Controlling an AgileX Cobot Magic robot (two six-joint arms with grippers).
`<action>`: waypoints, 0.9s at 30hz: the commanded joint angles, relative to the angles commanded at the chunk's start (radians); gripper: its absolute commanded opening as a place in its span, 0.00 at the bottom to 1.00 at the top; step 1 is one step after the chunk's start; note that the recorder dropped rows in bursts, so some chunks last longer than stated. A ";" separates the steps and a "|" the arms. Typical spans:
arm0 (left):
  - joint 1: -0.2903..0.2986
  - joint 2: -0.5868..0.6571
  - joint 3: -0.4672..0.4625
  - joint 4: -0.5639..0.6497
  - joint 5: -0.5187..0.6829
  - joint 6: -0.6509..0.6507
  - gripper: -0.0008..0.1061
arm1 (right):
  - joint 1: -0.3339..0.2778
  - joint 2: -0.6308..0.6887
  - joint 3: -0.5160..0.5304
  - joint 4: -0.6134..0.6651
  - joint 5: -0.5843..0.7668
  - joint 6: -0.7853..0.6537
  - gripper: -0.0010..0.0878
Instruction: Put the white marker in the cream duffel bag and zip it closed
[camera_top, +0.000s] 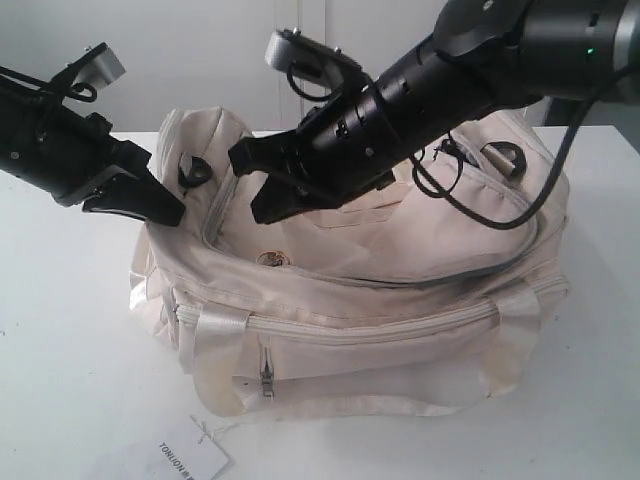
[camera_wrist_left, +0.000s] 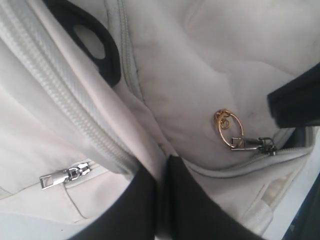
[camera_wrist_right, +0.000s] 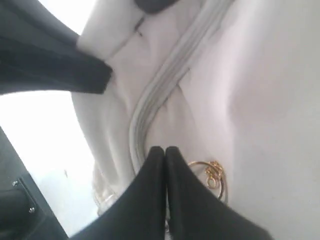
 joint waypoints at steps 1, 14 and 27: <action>0.000 0.000 0.000 0.000 0.000 0.000 0.01 | 0.000 -0.003 0.000 0.000 0.000 -0.003 0.01; 0.000 0.003 0.000 0.168 -0.021 0.122 0.01 | 0.000 0.035 0.006 -0.060 0.077 0.001 0.05; 0.000 0.069 0.034 0.061 0.029 0.129 0.01 | 0.000 0.125 0.006 -0.003 0.072 0.085 0.42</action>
